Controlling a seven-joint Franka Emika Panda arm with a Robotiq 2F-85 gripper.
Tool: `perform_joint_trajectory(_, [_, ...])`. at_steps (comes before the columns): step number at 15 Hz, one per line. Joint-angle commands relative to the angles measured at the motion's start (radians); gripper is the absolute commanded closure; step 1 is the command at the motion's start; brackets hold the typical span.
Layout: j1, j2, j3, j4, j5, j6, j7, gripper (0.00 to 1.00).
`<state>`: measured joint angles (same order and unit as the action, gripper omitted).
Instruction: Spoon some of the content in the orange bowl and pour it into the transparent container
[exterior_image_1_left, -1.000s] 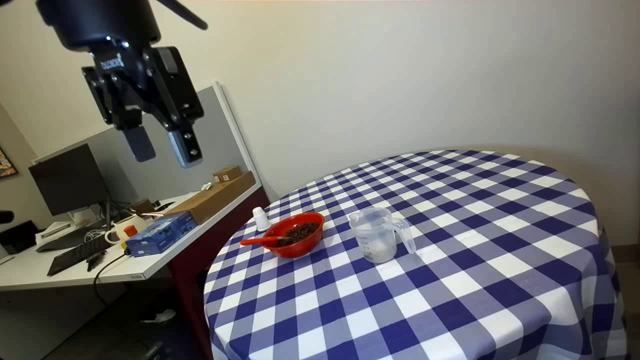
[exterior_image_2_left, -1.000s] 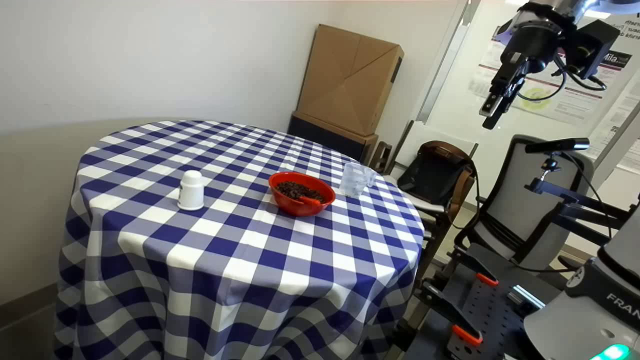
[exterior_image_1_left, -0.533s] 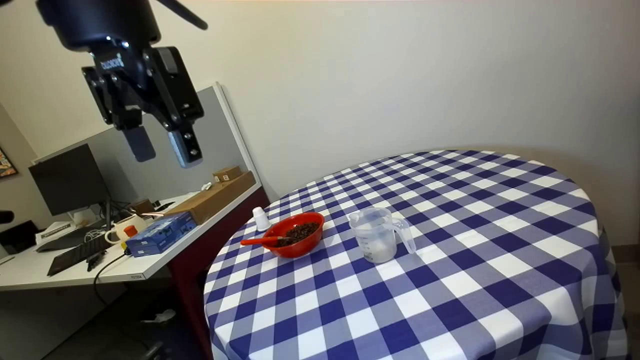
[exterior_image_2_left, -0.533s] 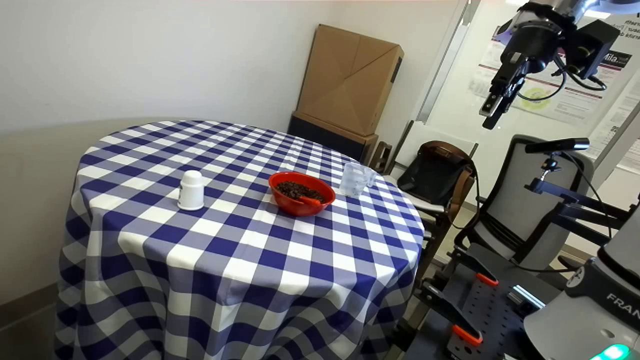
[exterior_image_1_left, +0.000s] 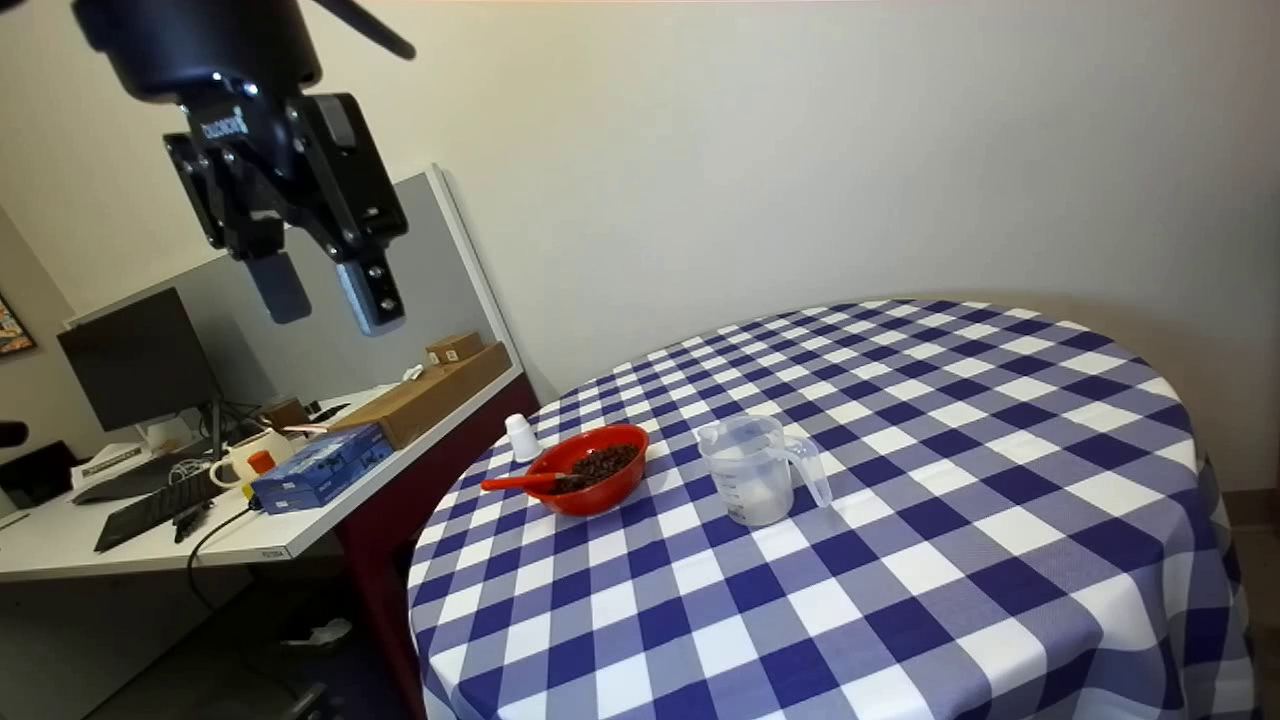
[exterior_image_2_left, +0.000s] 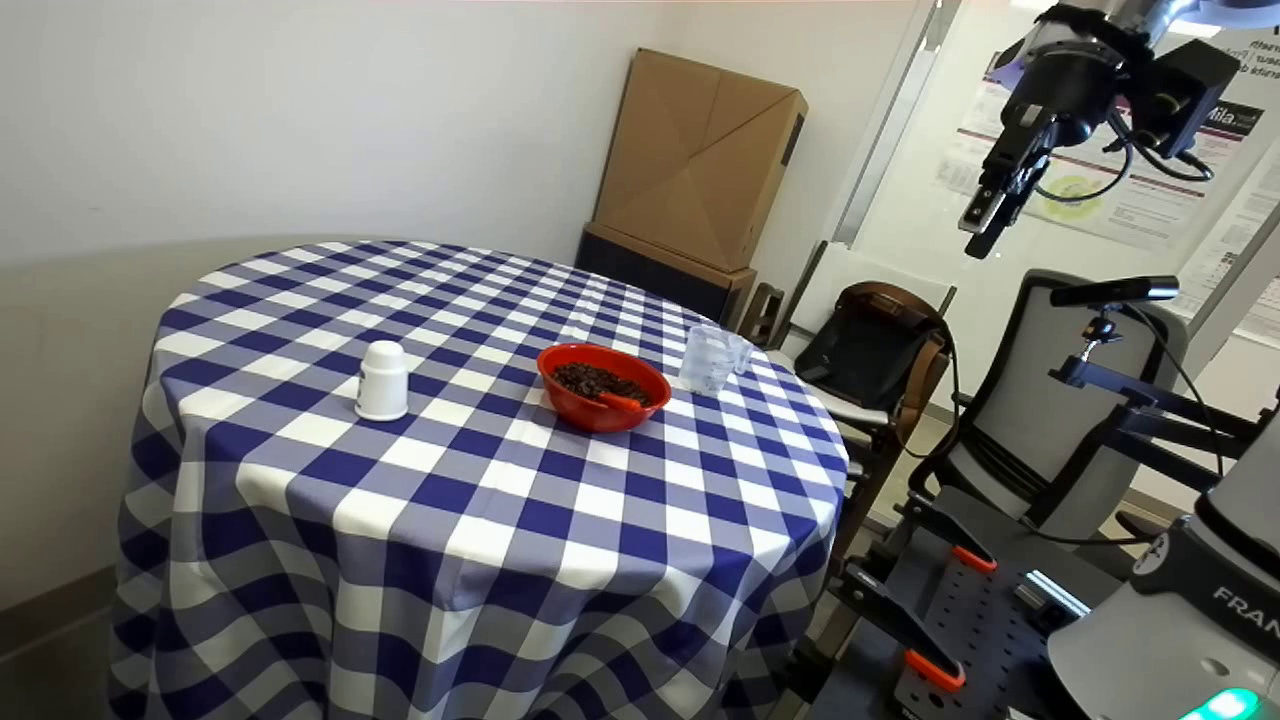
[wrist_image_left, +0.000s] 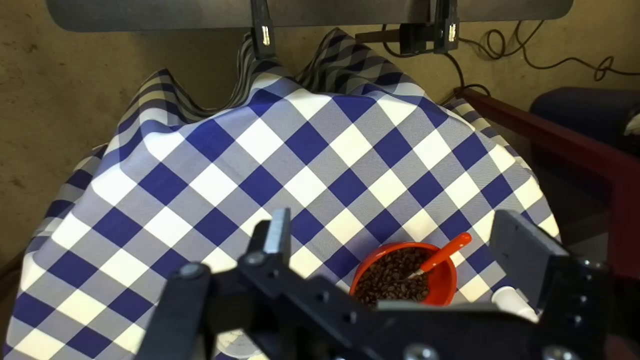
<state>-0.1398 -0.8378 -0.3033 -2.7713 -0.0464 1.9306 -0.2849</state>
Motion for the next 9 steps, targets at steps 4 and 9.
perform_joint_trajectory(4, [0.023,0.126,0.037,0.075,0.022,0.094,0.03,0.0])
perform_joint_trajectory(9, [0.062,0.309,0.1,0.142,0.077,0.189,0.126,0.0])
